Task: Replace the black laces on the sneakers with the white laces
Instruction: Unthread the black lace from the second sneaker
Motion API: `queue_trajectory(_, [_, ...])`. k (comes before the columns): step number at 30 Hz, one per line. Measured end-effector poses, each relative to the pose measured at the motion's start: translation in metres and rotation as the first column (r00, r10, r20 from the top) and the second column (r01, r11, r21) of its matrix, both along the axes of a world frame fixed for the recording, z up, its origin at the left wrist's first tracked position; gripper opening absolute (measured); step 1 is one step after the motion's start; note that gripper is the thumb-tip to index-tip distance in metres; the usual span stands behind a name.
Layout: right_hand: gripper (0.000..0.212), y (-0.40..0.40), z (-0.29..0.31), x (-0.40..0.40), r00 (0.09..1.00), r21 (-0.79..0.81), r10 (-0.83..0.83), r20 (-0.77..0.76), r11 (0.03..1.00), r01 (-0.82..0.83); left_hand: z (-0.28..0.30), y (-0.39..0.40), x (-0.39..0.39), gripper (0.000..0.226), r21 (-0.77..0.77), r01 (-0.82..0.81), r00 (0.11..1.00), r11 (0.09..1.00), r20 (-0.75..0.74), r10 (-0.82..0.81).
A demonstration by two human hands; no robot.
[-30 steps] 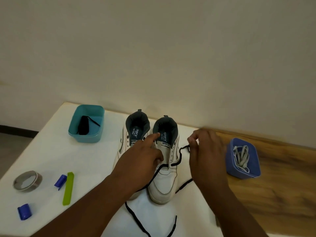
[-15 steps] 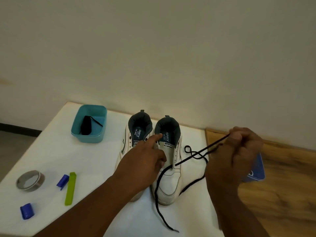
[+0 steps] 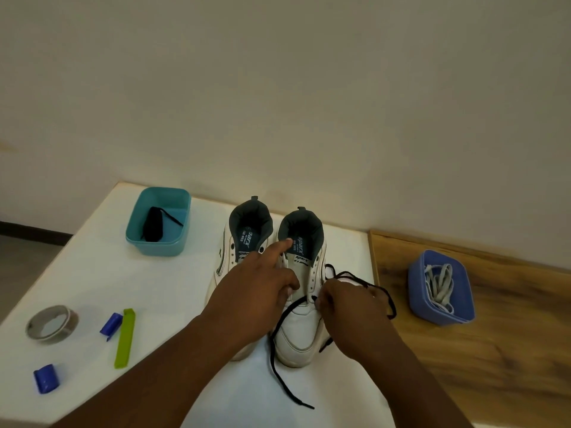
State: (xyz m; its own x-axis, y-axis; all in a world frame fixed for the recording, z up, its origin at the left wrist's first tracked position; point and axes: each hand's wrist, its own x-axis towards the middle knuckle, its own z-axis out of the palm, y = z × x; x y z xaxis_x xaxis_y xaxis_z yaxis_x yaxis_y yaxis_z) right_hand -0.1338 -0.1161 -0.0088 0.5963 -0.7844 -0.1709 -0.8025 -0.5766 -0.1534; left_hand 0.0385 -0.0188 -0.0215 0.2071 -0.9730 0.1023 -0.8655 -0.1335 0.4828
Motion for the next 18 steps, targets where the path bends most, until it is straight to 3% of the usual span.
queue_trajectory(4, [0.015, 0.002, -0.006, 0.002, 0.990, 0.096, 0.047, 0.132, 0.994, -0.060, 0.001, -0.002, 0.000, 0.021, 0.030, -0.007, 1.000, 1.000, 0.018, 0.007])
queue_trajectory(6, [0.019, 0.008, -0.001, 0.009, 0.924, 0.157, -0.072, 0.376, 0.988, 0.014, 0.000, -0.001, 0.001, 0.021, 0.025, -0.013, 1.000, 1.000, 0.021, 0.013])
queue_trajectory(7, [0.023, 0.010, 0.006, 0.012, 0.788, 0.177, -0.186, 0.588, 0.979, 0.099, 0.000, -0.001, 0.001, 0.020, 0.020, -0.013, 1.000, 1.000, 0.013, 0.012])
queue_trajectory(8, [0.025, 0.010, 0.018, 0.014, 0.540, 0.165, -0.241, 0.807, 0.969, 0.185, -0.001, -0.001, 0.001, 0.019, 0.018, -0.007, 1.000, 1.000, 0.001, 0.007])
queue_trajectory(9, [0.025, 0.009, 0.035, 0.014, 0.267, 0.088, -0.158, 0.951, 0.963, 0.255, -0.001, -0.002, 0.001, 0.019, 0.016, 0.000, 1.000, 1.000, -0.009, 0.000])
queue_trajectory(10, [0.022, 0.008, 0.050, 0.014, 0.073, -0.023, 0.000, 0.997, 0.950, 0.310, -0.001, -0.001, 0.001, 0.019, 0.013, 0.005, 1.000, 1.000, -0.019, -0.004])
queue_trajectory(11, [0.020, 0.007, 0.059, 0.012, -0.025, -0.139, 0.156, 0.987, 0.936, 0.324, -0.002, -0.001, 0.000, 0.019, 0.009, 0.009, 1.000, 1.000, -0.027, -0.008])
queue_trajectory(12, [0.019, 0.005, 0.062, 0.010, -0.074, -0.208, 0.242, 0.968, 0.926, 0.314, -0.002, -0.001, 0.000, 0.019, -0.001, 0.011, 1.000, 1.000, -0.029, -0.011])
queue_trajectory(13, [0.018, 0.006, 0.064, 0.012, -0.117, -0.180, 0.220, 0.968, 0.942, 0.282, -0.002, 0.000, 0.000, 0.020, -0.007, 0.008, 1.000, 1.000, -0.030, -0.008])
queue_trajectory(16, [0.016, 0.017, 0.058, 0.018, -0.141, -0.058, 0.088, 0.986, 0.977, 0.206, -0.001, 0.002, 0.000, 0.024, 0.012, 0.008, 0.999, 1.000, -0.043, -0.008])
queue_trajectory(18, [0.015, 0.018, 0.063, 0.018, -0.157, -0.101, 0.137, 0.978, 0.971, 0.218, 0.003, 0.000, -0.001, 0.029, 0.046, 0.022, 0.999, 0.999, -0.028, -0.021])
